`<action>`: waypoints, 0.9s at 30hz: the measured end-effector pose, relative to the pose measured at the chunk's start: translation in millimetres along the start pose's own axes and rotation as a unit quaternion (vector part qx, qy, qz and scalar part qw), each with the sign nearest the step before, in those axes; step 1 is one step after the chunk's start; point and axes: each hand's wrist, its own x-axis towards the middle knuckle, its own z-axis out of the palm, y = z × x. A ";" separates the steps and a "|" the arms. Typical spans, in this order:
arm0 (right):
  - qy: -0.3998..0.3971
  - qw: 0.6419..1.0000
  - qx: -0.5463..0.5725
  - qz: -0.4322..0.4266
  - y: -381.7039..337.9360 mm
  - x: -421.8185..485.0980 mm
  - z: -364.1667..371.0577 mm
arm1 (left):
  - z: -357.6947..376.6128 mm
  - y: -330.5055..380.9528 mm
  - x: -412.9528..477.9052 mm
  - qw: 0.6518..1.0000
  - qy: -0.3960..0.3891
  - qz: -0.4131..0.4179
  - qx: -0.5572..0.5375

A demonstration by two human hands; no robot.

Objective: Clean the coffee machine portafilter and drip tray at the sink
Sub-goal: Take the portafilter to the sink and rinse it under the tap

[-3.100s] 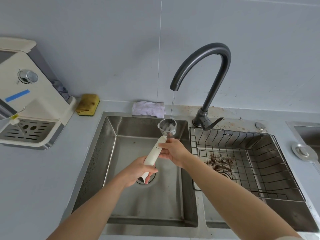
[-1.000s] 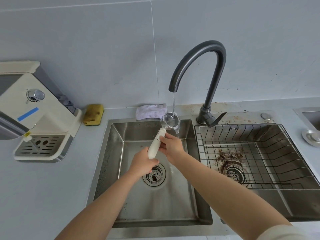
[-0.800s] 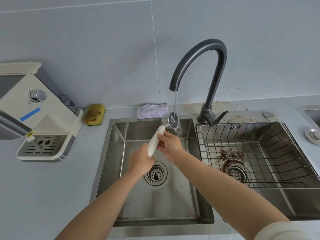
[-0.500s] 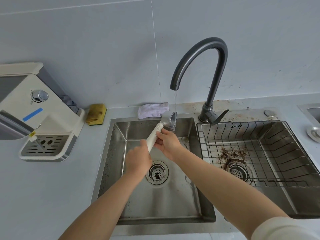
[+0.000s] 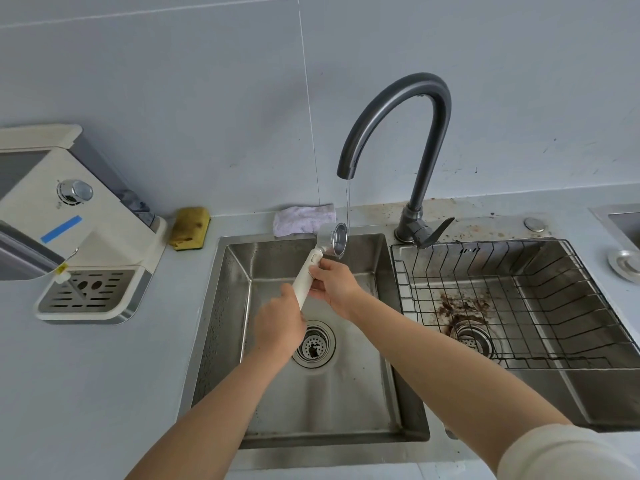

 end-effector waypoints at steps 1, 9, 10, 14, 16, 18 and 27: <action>0.003 1.000 -0.008 0.003 0.8 0.2 -0.9 | 0.5 0.6 -0.6 1.000 -0.006 -0.003 -0.009; 0.030 0.999 -0.038 0.016 2.5 -2.0 -7.9 | 1.2 0.9 3.6 0.986 -0.094 -0.042 -0.132; 0.034 0.999 -0.034 0.024 2.9 -2.1 -9.9 | 1.8 -0.2 4.7 0.979 -0.112 -0.047 -0.166; 0.046 0.997 -0.032 0.055 4.9 -3.8 -17.2 | 3.4 -3.4 5.7 0.925 -0.195 -0.060 -0.320; 0.048 0.996 -0.041 0.066 6.6 -4.1 -20.3 | 2.3 -4.2 5.1 0.907 -0.218 -0.053 -0.358; 0.051 0.995 -0.048 0.075 7.1 -3.1 -24.2 | 2.2 -5.3 5.1 0.891 -0.239 -0.043 -0.384; 0.059 0.993 -0.067 0.082 -1.8 -8.5 -33.0 | 5.5 -5.4 8.2 0.806 -0.320 -0.030 -0.496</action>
